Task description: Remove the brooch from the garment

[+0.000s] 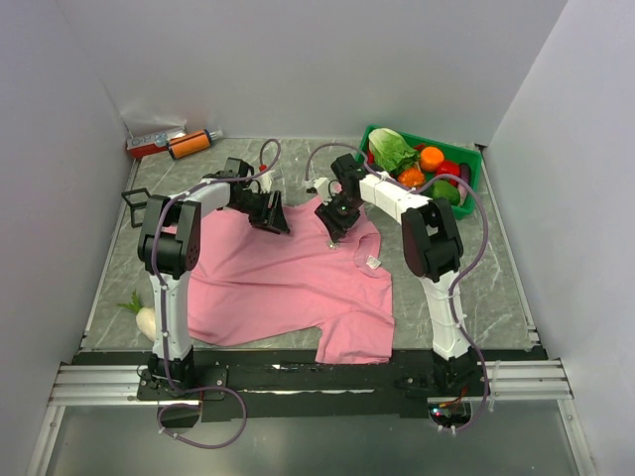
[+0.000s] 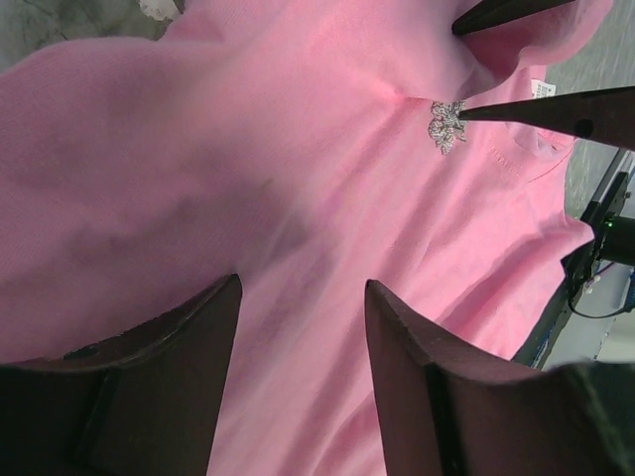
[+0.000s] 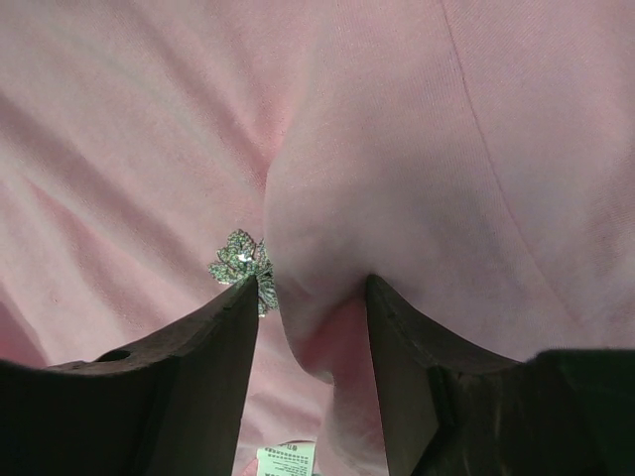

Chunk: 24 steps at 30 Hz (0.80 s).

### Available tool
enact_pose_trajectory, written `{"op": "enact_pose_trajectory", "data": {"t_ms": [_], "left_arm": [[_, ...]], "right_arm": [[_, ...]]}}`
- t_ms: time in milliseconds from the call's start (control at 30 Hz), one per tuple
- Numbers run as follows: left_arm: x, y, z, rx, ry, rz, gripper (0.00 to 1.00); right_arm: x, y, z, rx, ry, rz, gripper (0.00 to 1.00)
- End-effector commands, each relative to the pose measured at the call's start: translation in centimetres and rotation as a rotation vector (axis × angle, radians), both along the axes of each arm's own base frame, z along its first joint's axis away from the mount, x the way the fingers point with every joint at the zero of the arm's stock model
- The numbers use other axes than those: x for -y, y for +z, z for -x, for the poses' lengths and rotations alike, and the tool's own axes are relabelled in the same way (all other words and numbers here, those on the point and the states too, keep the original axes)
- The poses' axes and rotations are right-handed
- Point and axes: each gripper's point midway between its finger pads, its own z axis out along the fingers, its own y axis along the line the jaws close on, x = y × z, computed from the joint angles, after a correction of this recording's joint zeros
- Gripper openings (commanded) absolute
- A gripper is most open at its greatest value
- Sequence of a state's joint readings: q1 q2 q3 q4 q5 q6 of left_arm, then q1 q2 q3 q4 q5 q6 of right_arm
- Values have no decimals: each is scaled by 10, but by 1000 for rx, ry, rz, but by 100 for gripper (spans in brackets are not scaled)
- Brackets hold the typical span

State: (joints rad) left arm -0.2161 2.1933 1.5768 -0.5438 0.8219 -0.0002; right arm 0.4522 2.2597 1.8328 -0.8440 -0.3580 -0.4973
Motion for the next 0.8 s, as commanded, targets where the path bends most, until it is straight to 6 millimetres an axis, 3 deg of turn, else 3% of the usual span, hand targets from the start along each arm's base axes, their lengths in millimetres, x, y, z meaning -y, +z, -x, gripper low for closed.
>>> {"op": "enact_pose_trajectory", "data": {"t_ms": [0, 767], "left_arm": [[0, 2, -9, 23, -8, 7, 59], [1, 1, -10, 14, -3, 9, 58]], "right_arm": [[-7, 0, -3, -3, -7, -1, 55], [5, -23, -1, -12, -8, 155, 53]]}}
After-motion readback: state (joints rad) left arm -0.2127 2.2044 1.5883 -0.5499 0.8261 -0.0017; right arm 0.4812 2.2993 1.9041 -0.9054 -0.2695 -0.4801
